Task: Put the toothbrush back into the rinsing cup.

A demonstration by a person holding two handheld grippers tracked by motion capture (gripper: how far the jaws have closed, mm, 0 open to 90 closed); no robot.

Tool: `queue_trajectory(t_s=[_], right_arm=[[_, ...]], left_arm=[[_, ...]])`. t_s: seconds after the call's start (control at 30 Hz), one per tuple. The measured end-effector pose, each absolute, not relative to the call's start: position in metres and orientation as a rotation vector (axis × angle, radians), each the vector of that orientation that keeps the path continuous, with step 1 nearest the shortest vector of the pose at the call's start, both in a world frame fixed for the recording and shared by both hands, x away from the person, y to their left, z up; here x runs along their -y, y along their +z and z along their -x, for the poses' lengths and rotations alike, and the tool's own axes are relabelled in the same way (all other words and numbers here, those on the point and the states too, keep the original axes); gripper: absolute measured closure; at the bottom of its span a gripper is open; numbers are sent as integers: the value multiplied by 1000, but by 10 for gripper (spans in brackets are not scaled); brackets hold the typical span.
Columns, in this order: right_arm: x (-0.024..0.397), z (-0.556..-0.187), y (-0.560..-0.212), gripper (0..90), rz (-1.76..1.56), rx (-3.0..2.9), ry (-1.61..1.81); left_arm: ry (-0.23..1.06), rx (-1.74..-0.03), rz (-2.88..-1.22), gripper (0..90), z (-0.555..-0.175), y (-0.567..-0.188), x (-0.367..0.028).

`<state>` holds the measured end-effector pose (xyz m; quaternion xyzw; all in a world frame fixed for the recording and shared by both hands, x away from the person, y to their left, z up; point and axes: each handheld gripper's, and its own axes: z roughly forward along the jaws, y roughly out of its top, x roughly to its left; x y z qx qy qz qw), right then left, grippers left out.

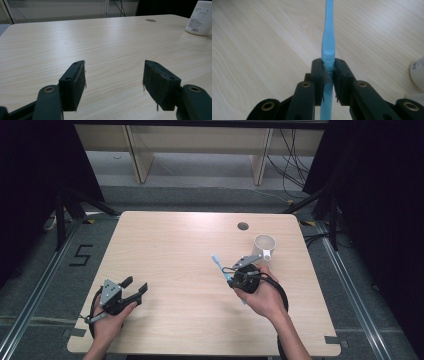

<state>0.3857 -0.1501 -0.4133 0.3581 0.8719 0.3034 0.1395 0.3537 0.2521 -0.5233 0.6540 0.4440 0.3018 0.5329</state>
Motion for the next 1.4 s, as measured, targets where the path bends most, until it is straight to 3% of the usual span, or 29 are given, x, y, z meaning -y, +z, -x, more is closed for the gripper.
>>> queue_trajectory(t_s=[1.4], right_arm=[[182,-386,-404,794,-1099,-2324,1063]], left_arm=[[725,-1070,-1565,343,-353,-523,-252]])
